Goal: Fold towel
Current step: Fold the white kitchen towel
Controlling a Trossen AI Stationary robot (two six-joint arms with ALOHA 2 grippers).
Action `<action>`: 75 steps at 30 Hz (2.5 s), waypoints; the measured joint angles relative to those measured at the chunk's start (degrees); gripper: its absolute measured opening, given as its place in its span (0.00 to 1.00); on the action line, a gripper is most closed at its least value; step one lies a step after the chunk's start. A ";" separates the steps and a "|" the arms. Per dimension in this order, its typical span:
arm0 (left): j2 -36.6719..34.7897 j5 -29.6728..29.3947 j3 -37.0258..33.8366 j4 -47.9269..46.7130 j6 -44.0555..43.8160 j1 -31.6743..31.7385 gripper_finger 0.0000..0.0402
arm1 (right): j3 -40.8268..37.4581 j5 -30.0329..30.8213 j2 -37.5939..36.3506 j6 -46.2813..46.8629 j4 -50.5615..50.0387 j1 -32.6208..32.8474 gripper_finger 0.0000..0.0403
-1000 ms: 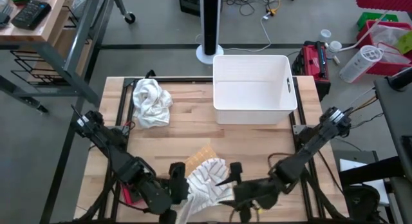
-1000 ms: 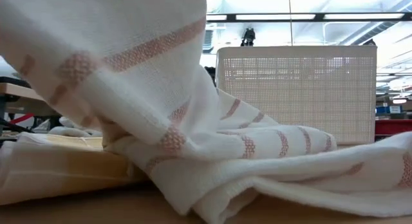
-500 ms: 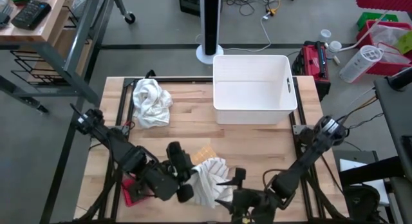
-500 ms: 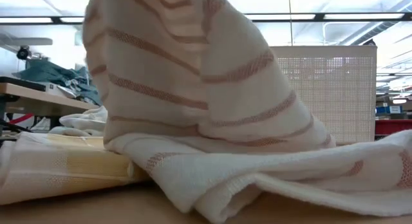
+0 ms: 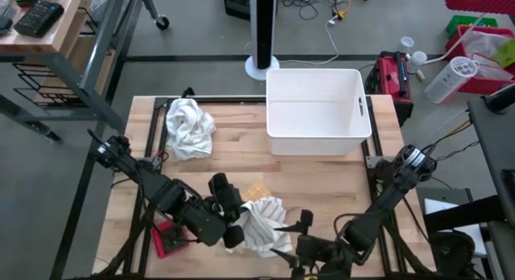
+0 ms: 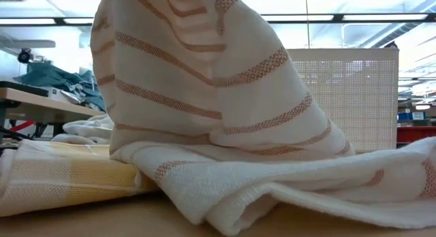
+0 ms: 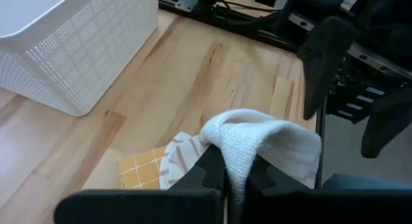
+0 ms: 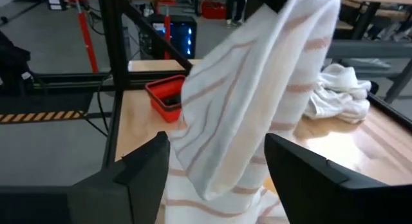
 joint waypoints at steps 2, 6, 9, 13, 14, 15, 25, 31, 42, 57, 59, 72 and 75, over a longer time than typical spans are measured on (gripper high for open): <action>0.00 0.06 0.00 0.04 0.76 -0.04 0.00 | 0.00 -0.08 0.00 1.49 -1.54 -0.41 0.64; 0.00 0.23 0.00 0.06 1.49 -0.10 0.00 | 0.00 -4.53 0.00 4.70 -2.74 -2.01 0.71; 0.00 0.41 0.00 0.46 3.05 -0.12 0.00 | 0.00 -8.84 0.24 5.28 -3.05 -3.82 0.76; 0.02 1.30 0.00 2.07 4.01 -0.12 0.00 | -0.02 -9.65 1.38 6.02 -4.75 -6.22 0.80; 0.02 1.36 0.00 2.22 4.03 -0.12 0.00 | -0.02 -10.43 1.56 6.01 -4.83 -6.82 0.80; 0.02 1.53 0.00 2.27 4.04 -0.12 0.00 | -0.02 -11.41 1.62 5.78 -4.56 -7.29 0.79; 0.02 2.12 0.00 2.12 4.24 -0.83 0.00 | 1.26 -12.11 1.51 -0.73 -3.35 -7.46 0.12; -0.02 7.25 0.15 1.61 4.25 -1.52 0.00 | 6.70 -12.21 1.20 -2.16 -12.77 -6.27 0.01; -0.02 14.82 14.55 -11.13 3.63 -3.66 0.00 | 29.31 -6.10 1.07 -0.12 -50.09 -4.27 0.00; -5.86 10.19 30.81 -15.56 29.63 6.82 0.00 | 50.64 12.08 -1.57 -31.70 -52.28 -8.85 0.00; -6.41 8.52 31.51 -13.33 31.52 7.66 0.00 | 51.16 11.94 -3.00 -33.80 -50.00 -9.16 0.00; -1.93 12.28 29.34 -19.59 24.41 7.68 0.01 | 51.72 13.05 -1.08 -15.47 -68.18 -4.20 0.00; -0.54 15.18 27.20 -25.06 18.21 7.00 0.03 | 51.74 11.67 -0.51 -1.66 -78.18 -1.45 0.00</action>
